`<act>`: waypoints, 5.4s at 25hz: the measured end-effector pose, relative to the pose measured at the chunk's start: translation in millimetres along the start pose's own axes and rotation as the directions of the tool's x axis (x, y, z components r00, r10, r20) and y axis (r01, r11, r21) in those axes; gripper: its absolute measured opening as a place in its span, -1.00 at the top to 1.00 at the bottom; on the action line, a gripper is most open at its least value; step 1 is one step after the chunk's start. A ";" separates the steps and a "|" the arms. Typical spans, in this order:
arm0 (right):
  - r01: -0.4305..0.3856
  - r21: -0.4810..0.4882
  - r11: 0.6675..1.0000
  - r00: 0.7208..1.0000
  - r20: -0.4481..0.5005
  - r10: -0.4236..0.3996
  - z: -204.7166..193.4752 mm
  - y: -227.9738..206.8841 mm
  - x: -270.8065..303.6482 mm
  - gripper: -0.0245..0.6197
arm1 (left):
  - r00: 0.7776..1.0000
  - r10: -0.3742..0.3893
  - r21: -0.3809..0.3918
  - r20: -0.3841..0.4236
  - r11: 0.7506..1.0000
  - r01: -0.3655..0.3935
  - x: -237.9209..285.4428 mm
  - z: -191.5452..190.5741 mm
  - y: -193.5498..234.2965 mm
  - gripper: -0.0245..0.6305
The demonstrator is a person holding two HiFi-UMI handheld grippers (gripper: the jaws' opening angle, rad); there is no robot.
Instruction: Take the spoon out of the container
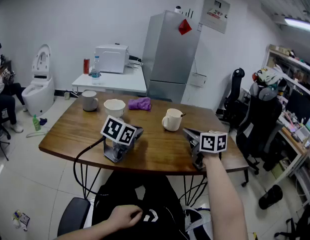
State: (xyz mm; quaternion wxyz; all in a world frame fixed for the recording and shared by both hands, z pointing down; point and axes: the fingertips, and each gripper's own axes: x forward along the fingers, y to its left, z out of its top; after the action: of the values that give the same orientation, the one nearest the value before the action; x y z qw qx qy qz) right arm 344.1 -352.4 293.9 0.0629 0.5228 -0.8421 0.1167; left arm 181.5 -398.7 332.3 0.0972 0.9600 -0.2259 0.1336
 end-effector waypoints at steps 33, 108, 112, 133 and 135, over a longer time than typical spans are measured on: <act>-0.064 -0.979 0.191 0.758 -0.173 -0.629 29.1 -61.7 28.9 0.47 | 1.000 0.006 0.016 -0.017 1.000 -0.006 4.5 7.7 -2.5 0.89; 0.426 -0.606 0.672 0.541 -0.425 -0.726 -74.3 -191.2 -121.7 0.73 | 1.000 0.006 0.015 -0.014 1.000 -0.006 -2.5 1.5 0.2 0.89; 0.419 -0.567 0.709 0.577 -0.437 -0.690 -72.6 -186.0 -116.5 0.69 | 1.000 0.007 0.014 -0.015 1.000 -0.006 -2.9 2.3 0.4 0.89; 0.428 -0.366 0.826 0.858 -0.123 -0.499 -5.6 -122.9 -71.6 0.91 | 1.000 0.007 0.013 -0.016 1.000 -0.006 -2.2 1.3 0.7 0.89; 0.408 -0.334 0.850 0.880 -0.103 -0.463 -1.2 -111.2 -65.0 0.91 | 1.000 0.006 0.014 -0.015 1.000 -0.006 -2.9 1.5 1.2 0.89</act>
State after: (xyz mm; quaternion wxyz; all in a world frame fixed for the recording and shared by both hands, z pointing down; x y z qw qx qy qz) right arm 472.6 -343.1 294.8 0.2426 0.6721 -0.6994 0.0158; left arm 178.8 -398.9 330.2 0.0919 0.9590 -0.2271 0.1427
